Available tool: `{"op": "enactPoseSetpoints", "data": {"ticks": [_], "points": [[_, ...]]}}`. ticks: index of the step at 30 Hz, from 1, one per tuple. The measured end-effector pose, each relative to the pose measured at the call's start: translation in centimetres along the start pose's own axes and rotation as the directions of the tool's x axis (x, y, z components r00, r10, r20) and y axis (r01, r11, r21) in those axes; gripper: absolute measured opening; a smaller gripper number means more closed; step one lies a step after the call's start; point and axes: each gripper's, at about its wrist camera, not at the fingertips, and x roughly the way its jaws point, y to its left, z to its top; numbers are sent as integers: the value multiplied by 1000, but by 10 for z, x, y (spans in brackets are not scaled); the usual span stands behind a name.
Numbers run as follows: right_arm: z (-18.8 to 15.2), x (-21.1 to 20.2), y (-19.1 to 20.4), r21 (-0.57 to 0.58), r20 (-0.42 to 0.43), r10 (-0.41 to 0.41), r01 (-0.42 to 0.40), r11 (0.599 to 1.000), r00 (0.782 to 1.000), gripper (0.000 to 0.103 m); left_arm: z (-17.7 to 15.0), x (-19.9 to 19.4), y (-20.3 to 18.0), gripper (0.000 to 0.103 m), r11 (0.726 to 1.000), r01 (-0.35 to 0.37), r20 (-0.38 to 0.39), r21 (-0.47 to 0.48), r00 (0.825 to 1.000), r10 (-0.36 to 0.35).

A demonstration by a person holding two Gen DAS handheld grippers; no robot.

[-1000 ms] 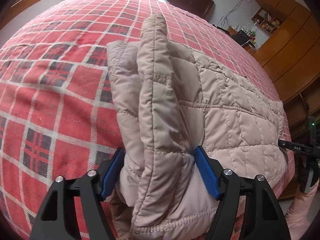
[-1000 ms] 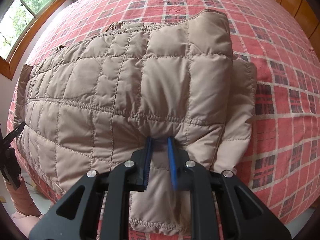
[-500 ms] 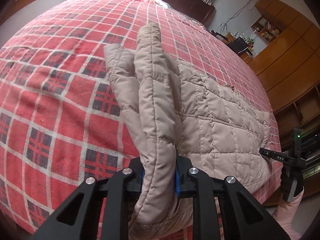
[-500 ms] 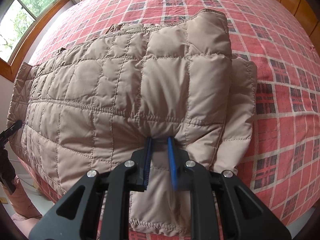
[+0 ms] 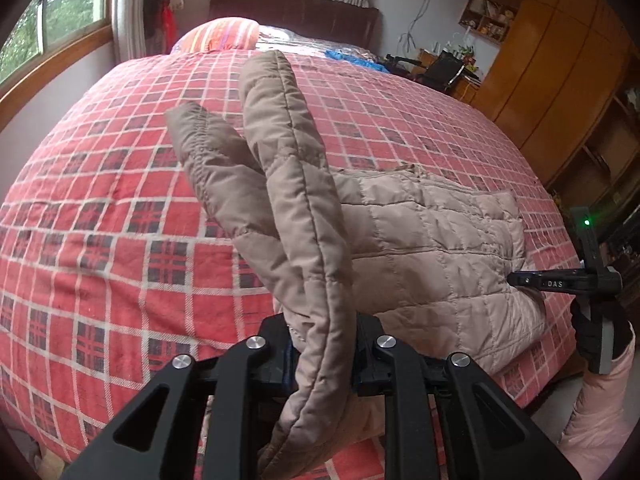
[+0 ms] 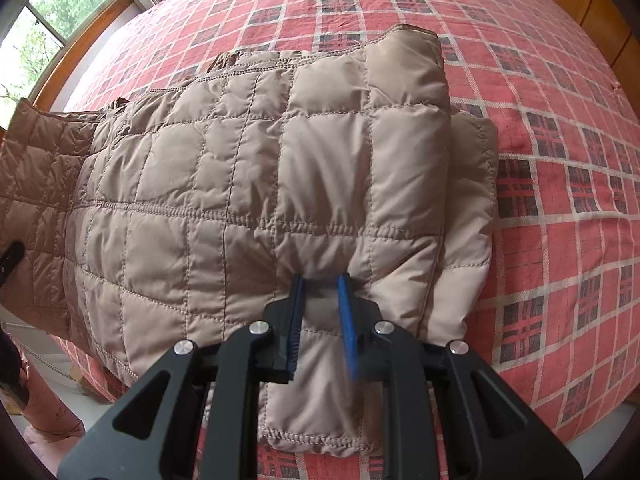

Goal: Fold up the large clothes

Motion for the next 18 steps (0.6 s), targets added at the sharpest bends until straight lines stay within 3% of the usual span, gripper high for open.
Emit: {"op": "enactPoseSetpoints", "data": {"ticks": [10,18], "points": [[0,11,11,0,-3,-2,2,1000,1000,18,11,25,-57,21,998,34,-46,48,998,-31],[1,16,11,0,-6,3,-3,1000,1000,18,18,31,-75,21,997,56,-40,54,998,-54]]}}
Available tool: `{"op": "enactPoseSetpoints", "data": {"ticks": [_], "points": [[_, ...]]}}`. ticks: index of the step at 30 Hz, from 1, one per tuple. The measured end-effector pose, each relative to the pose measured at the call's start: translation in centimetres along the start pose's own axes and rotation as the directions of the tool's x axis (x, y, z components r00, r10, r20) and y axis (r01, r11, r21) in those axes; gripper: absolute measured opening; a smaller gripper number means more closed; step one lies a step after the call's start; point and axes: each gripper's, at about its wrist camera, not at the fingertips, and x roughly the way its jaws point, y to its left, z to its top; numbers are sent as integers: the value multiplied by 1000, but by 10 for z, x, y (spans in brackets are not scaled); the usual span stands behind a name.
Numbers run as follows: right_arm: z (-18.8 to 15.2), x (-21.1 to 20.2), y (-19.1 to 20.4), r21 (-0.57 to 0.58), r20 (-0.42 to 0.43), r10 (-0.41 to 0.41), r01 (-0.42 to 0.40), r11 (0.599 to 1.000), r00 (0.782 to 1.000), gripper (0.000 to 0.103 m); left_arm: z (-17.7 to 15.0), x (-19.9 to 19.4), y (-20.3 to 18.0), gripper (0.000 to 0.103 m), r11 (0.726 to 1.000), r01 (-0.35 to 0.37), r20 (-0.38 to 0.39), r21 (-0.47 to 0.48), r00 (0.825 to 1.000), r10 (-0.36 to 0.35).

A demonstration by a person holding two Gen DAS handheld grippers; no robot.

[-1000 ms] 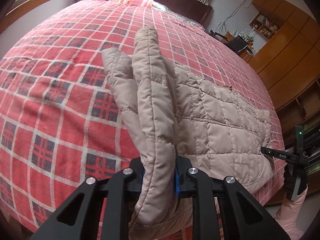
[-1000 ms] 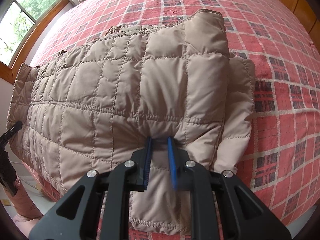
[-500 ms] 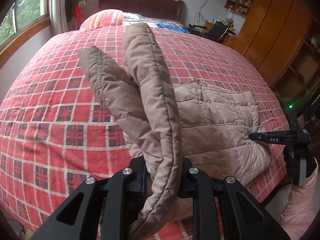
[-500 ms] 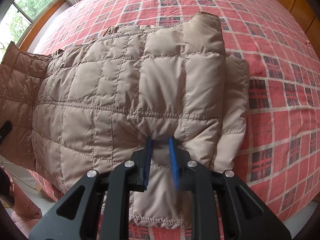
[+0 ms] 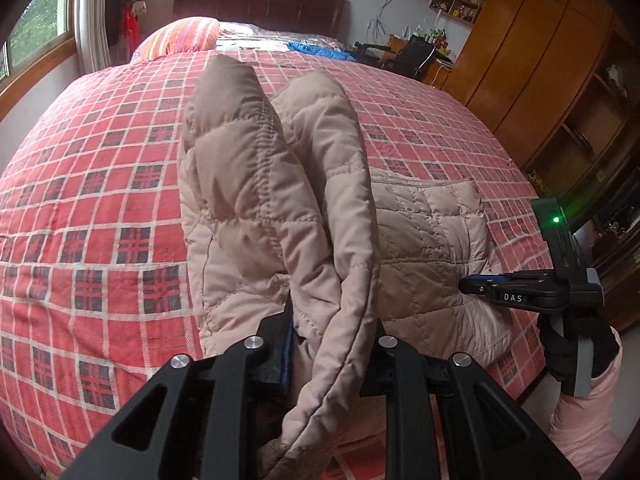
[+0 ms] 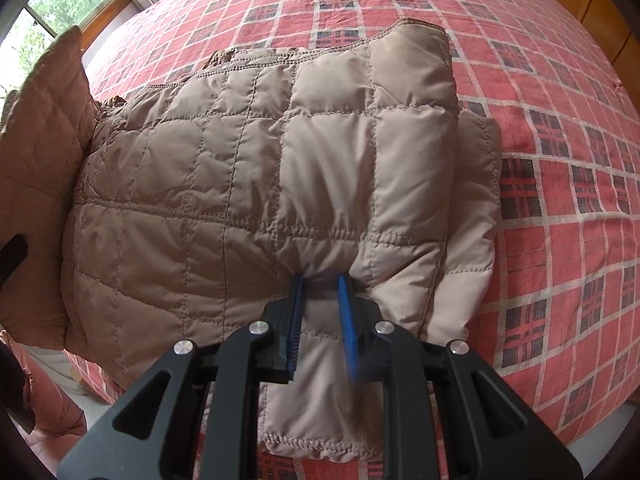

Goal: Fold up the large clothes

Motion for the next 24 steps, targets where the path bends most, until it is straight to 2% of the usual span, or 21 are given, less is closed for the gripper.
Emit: {"op": "enactPoseSetpoints", "data": {"ticks": [5,11,15,16,17,18,19,21,22,24], "points": [[0,4,3,-4,2,-6,6,1000,1000,18,-8,54,-21,23,996,-53,-93,74,994,59],[-2,7,4,-4,3,-3,3,1000,1000,19,-17,68,-40,26,983,-125,-47,138,990,133],[-1,8,3,-3,5,-1,1,1000,1000,19,-21,68,-40,27,983,-118,-33,139,992,124],[0,8,2,-3,5,2,-2,1000,1000,19,-20,65,-36,29,988,-93,-36,125,994,99],[-1,8,1,-2,5,6,-6,1000,1000,19,-19,61,-32,40,993,-45,-43,109,998,50],[0,8,0,-2,5,10,-10,1000,1000,19,-20,58,-28,57,994,25,-58,103,998,-19],[1,8,-4,-1,3,15,-15,1000,1000,19,-18,53,-24,63,989,109,-74,97,992,-102],[2,8,-6,2,1,20,-20,1000,1000,19,-12,45,-11,62,978,203,-84,58,977,-198],[2,8,-6,9,2,-4,4,1000,1000,19,-10,41,-3,62,968,249,-90,29,965,-245],[1,9,-8,11,1,-2,2,1000,1000,19,-6,32,15,61,949,314,-90,-35,945,-316]]}}
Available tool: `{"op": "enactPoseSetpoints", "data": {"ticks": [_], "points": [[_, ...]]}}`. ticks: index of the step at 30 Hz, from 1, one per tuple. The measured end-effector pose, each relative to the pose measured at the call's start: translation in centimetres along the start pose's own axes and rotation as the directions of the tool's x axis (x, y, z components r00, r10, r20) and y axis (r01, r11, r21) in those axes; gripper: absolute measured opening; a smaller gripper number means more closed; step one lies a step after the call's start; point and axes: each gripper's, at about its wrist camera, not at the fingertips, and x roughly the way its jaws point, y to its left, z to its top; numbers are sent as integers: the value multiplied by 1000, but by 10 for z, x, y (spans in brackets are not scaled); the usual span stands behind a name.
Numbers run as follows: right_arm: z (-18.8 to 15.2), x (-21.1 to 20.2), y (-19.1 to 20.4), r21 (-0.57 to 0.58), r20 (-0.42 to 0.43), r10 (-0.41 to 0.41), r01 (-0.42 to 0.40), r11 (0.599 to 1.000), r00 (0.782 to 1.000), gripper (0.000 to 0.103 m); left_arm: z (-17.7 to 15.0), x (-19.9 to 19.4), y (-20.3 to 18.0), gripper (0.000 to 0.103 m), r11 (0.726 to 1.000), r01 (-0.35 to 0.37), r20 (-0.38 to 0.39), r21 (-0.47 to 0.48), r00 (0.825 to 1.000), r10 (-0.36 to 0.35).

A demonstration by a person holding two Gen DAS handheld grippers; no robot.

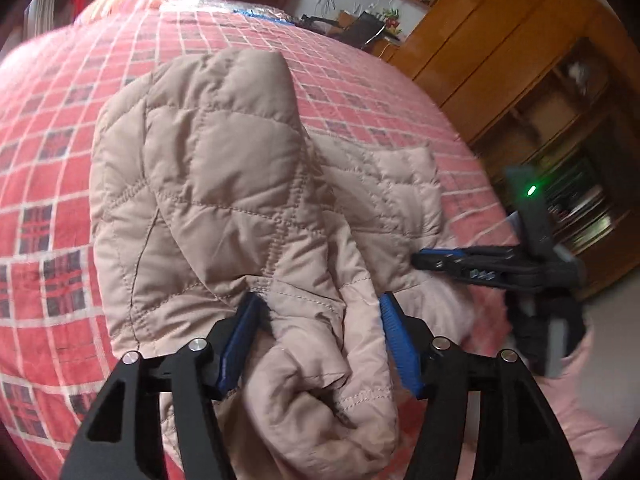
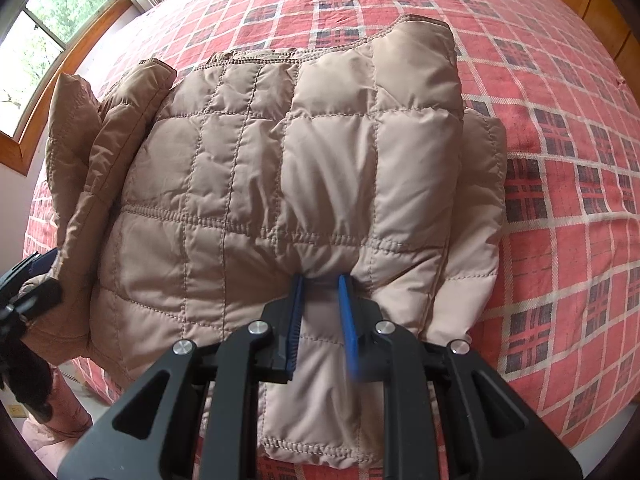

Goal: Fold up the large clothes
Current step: 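Open the left gripper and withdraw it while the right gripper keeps holding, then lift the held jacket fold upward with the right gripper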

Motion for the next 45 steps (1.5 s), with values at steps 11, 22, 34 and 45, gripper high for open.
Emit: {"op": "enactPoseSetpoints", "data": {"ticks": [11,22,34,45], "points": [[2,-27,25,-36,33,85,-83,996,996,31,0,-77,66,61,970,-212,140,-119,964,227],[21,-37,117,-120,-22,231,-232,965,973,47,-2,-28,68,58,913,-400,30,-83,914,404],[21,-11,160,-135,-100,199,-211,968,975,49,4,-19,62,56,905,-409,43,-118,908,416],[31,17,171,-111,-99,273,-284,953,957,10,2,-16,56,54,906,-415,48,-86,906,420]]}}
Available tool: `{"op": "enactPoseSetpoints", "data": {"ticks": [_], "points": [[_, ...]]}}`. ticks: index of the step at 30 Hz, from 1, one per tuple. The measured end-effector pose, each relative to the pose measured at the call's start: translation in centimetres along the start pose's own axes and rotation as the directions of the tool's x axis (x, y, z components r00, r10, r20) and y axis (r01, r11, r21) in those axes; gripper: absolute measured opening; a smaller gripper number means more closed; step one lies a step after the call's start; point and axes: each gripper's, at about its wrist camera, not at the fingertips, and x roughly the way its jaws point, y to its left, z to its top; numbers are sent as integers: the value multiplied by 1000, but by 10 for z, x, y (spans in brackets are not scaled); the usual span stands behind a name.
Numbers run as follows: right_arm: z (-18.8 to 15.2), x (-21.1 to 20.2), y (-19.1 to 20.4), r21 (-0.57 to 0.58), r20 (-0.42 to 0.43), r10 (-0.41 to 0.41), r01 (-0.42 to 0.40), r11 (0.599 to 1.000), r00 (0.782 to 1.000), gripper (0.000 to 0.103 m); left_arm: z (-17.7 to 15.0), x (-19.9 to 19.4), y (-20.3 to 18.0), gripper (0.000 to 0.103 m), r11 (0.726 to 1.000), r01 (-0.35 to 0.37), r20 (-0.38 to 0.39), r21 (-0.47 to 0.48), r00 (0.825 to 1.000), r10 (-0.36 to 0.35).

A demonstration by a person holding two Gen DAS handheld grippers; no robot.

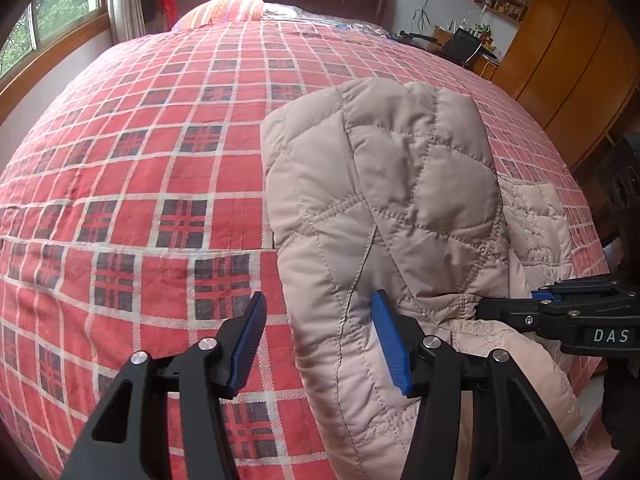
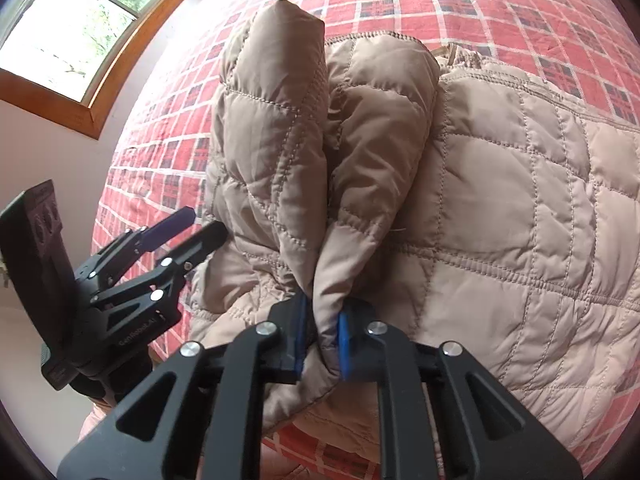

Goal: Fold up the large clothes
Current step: 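Lift the held jacket fold upward with the right gripper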

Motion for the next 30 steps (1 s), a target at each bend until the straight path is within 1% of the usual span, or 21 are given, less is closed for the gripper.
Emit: {"op": "enactPoseSetpoints", "data": {"ticks": [3,6,9,13,16,20,24,27,30], "points": [[-3,-11,-3,-19,22,27,-26,999,999,9,0,-3,1,54,1000,24,3,-15,1000,-24],[-8,-33,-6,-34,55,49,-47,998,997,8,1,-13,4,54,995,88,8,-51,996,-88],[-13,-62,-6,-57,115,62,-55,997,991,8,3,-30,4,54,989,128,51,-71,991,-125],[-24,-107,-12,-69,211,54,-40,997,976,8,5,-52,-1,55,986,157,108,-61,983,-150],[-32,-134,-32,-37,266,33,-24,999,963,8,7,-56,-9,56,985,170,119,-38,979,-165],[-44,-150,-62,40,302,-9,-4,999,953,8,7,-44,-28,56,982,190,89,6,978,-190],[-56,-151,-96,110,310,-36,1,994,950,8,2,-19,-55,56,974,219,25,53,975,-220],[-66,-149,-128,162,299,-60,11,987,952,8,-1,-4,-71,56,967,248,-6,66,969,-248],[-74,-134,-161,212,257,-85,30,977,963,8,-1,4,-80,57,955,287,-29,68,958,-286]]}}
